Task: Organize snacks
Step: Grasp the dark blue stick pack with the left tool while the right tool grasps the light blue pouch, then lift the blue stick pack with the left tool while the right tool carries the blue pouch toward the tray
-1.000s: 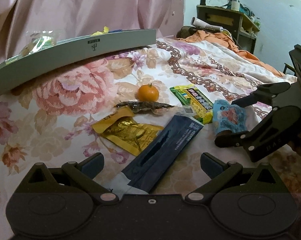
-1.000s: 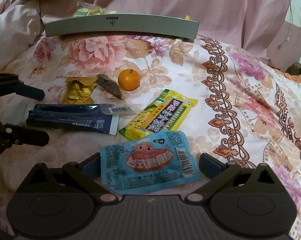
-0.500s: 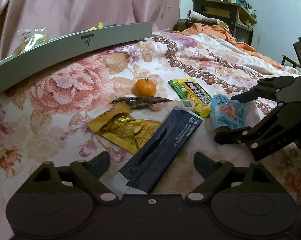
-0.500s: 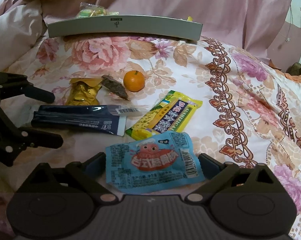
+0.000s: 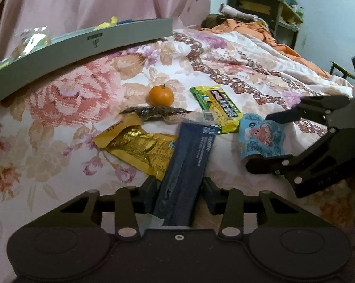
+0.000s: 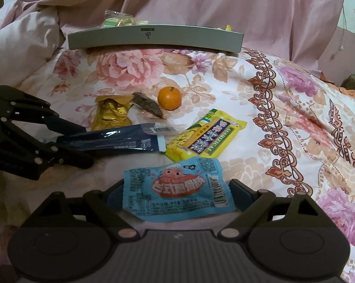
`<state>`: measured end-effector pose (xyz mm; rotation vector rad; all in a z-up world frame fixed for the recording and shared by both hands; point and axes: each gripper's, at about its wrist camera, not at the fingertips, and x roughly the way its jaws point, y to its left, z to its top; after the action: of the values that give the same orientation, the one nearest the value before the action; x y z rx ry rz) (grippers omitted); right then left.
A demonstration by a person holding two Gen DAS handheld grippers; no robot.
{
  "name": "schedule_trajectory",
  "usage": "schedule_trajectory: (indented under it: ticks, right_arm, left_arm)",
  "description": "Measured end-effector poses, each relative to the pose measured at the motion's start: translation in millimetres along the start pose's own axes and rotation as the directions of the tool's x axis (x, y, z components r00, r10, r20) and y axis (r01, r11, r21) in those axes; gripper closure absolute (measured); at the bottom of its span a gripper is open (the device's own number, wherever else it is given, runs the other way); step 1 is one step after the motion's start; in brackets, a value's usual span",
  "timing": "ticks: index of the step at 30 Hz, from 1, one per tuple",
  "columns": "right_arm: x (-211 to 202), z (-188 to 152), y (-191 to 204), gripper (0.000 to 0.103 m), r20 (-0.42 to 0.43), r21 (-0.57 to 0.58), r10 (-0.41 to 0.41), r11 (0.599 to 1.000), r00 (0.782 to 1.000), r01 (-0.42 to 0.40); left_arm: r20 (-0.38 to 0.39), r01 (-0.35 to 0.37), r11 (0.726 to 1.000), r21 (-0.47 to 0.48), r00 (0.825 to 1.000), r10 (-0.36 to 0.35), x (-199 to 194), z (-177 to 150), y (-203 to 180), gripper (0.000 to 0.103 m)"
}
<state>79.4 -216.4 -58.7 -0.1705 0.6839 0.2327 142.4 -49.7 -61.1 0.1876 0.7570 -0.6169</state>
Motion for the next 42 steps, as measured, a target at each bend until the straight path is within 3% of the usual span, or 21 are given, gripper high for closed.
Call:
schedule_trajectory:
  ticks: [7, 14, 20, 42]
  right_arm:
    - [-8.5, -5.2, 8.2, 0.011, 0.015, -0.002, 0.033, 0.999, 0.999, -0.033]
    - [-14.7, -9.1, 21.7, 0.011, 0.027, -0.001, 0.077, 0.997, 0.997, -0.077]
    - [-13.5, -9.0, 41.2, 0.010, 0.025, -0.017, 0.131, 0.991, 0.991, -0.131]
    - [-7.7, -11.4, 52.7, 0.005, 0.015, -0.014, 0.142, 0.990, 0.990, -0.141]
  left_arm:
    - [-0.043, -0.015, 0.987, -0.162, 0.999, 0.008, -9.6, -2.1, 5.5, 0.066]
    - [-0.075, -0.106, 0.969, -0.222, 0.993, 0.092, -30.0, -15.1, 3.0, 0.068]
    - [-0.102, -0.131, 0.956, -0.261, 0.989, 0.108, -48.4, -28.2, 3.0, 0.067]
    - [-0.042, -0.069, 0.953, -0.296, 0.997, 0.059, -37.6, -30.7, 14.7, 0.054]
